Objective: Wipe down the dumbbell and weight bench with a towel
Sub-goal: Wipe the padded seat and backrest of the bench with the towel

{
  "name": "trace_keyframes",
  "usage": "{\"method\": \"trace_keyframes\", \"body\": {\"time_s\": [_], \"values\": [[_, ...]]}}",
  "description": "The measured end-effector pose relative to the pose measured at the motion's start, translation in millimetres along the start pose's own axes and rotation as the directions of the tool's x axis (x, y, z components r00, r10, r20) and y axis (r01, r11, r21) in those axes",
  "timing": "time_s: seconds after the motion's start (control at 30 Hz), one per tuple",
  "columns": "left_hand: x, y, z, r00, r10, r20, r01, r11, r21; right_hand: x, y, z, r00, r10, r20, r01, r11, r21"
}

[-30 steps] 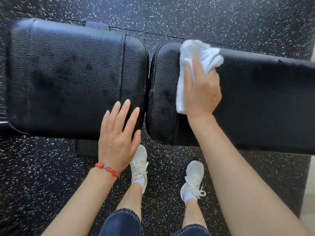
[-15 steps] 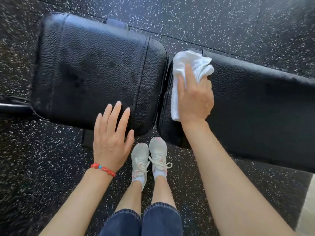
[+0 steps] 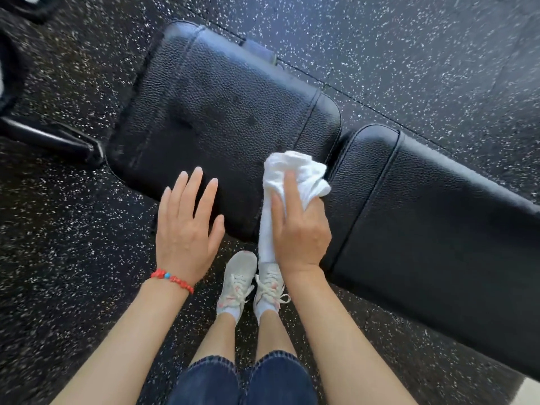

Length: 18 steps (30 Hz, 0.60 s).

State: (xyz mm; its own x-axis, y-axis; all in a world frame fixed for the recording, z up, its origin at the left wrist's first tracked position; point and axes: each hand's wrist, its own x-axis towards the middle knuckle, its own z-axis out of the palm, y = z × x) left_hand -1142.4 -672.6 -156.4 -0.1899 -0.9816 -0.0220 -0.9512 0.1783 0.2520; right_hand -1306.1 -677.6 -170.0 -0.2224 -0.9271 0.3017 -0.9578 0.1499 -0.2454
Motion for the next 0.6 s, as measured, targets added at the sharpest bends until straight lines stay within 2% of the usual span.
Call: {"method": "trace_keyframes", "body": {"time_s": [0.07, 0.2, 0.43, 0.5, 0.6], "values": [[4, -3, 1, 0.999, -0.035, -0.014, 0.035, 0.999, -0.015, 13, -2, 9, 1.000, -0.026, -0.014, 0.025, 0.998, -0.063], [9, -3, 3, 0.998, -0.051, -0.037, 0.050, 0.999, -0.015, 26, 1, 10, 0.999, -0.047, -0.017, 0.046, 0.997, -0.058], [8, -1, 2, 0.997, -0.058, -0.045, 0.057, 0.998, -0.036, 105, -12, 30, 0.997, 0.012, -0.072, -0.016, 0.998, -0.058], [8, -1, -1, 0.998, -0.062, -0.025, 0.061, 0.997, -0.050, 90, -16, 26, 0.998, -0.055, -0.039, 0.052, 0.995, -0.082], [9, -2, -5, 0.997, -0.080, -0.009, 0.079, 0.995, -0.067, 36, -25, 9, 0.960, -0.262, 0.096, 0.262, 0.965, 0.004]]}}
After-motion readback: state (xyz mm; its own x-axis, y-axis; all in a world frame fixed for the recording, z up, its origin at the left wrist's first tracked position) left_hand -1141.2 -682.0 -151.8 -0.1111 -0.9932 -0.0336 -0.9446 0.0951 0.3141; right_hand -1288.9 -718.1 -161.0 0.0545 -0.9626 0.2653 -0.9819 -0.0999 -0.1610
